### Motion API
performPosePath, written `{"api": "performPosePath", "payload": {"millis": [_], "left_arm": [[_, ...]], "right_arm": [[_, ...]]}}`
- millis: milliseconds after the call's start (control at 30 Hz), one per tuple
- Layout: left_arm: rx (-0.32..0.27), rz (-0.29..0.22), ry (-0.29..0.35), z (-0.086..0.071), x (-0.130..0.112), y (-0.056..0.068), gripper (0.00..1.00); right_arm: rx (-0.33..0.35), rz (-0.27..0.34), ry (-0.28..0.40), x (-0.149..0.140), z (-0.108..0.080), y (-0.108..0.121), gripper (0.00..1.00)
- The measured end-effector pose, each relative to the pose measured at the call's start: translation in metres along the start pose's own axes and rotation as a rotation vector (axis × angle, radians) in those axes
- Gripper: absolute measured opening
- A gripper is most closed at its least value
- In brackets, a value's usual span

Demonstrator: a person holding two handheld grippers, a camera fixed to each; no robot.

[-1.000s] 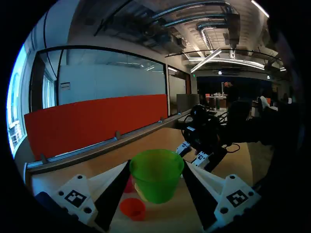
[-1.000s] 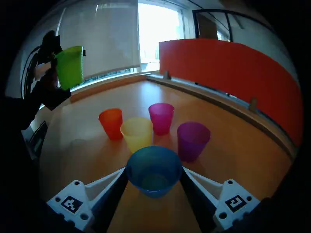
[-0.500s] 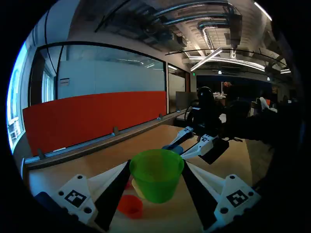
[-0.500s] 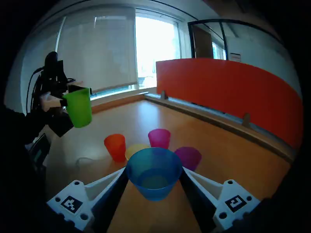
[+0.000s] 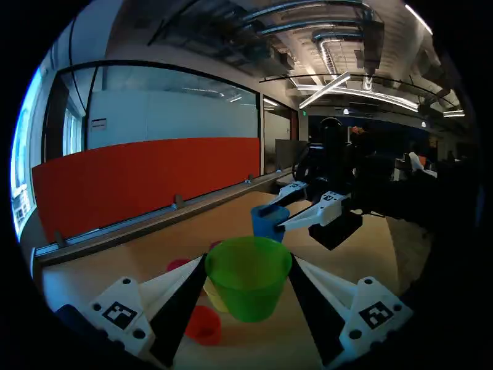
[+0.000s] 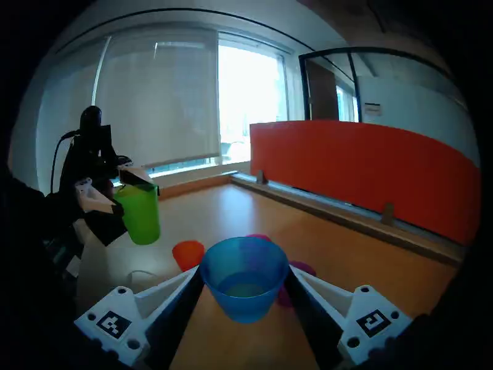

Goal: Pour water

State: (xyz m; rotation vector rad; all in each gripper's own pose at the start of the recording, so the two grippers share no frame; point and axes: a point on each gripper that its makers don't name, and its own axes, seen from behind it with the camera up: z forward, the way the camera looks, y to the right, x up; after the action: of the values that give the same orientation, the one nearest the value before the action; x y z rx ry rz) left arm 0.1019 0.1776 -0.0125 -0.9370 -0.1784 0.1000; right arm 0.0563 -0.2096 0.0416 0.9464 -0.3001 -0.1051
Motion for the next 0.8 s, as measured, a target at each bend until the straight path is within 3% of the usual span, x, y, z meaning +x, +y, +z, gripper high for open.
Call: {"api": "performPosePath", "payload": {"millis": [367,800], "left_arm": [[-0.003,-0.018,0.0,0.003,-0.005,-0.002,0.9],[-0.016,-0.022,0.029,0.006,-0.003,0.005,0.9]], "right_arm": [[0.001,-0.024,0.075,0.026,-0.001,-0.005,0.92],[0.004,-0.036,0.122,0.047,-0.003,-0.013,0.91]]}}
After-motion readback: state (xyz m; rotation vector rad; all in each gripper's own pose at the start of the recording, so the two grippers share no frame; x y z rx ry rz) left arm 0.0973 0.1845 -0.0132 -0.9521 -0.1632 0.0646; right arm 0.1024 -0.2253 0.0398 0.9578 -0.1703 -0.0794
